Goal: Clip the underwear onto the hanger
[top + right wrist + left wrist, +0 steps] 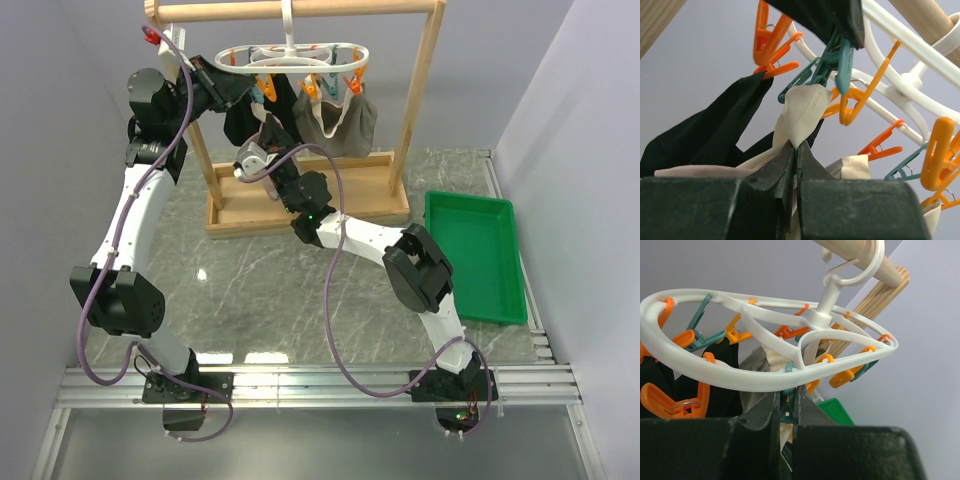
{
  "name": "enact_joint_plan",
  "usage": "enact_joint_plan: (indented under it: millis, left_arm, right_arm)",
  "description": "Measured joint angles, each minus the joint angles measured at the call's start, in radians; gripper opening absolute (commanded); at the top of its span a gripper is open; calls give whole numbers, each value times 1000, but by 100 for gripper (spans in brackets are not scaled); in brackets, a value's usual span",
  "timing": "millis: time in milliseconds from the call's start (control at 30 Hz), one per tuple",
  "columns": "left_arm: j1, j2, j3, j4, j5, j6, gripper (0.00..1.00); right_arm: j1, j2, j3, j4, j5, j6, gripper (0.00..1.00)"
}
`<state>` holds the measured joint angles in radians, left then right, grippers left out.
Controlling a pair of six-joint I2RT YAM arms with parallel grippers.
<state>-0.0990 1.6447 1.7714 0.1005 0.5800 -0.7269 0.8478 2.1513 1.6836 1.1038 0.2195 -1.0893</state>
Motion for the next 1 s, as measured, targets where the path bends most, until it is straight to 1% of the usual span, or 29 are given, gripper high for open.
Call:
enact_joint_plan:
  millis: [833,1000]
  left_arm:
    - [0,7,9,-3,26,0,1]
    - [0,10,18,-10,26,0,8]
  right_arm:
    - [-14,0,97,-76,26,49,0]
    - [-14,0,98,-79,26,49,0]
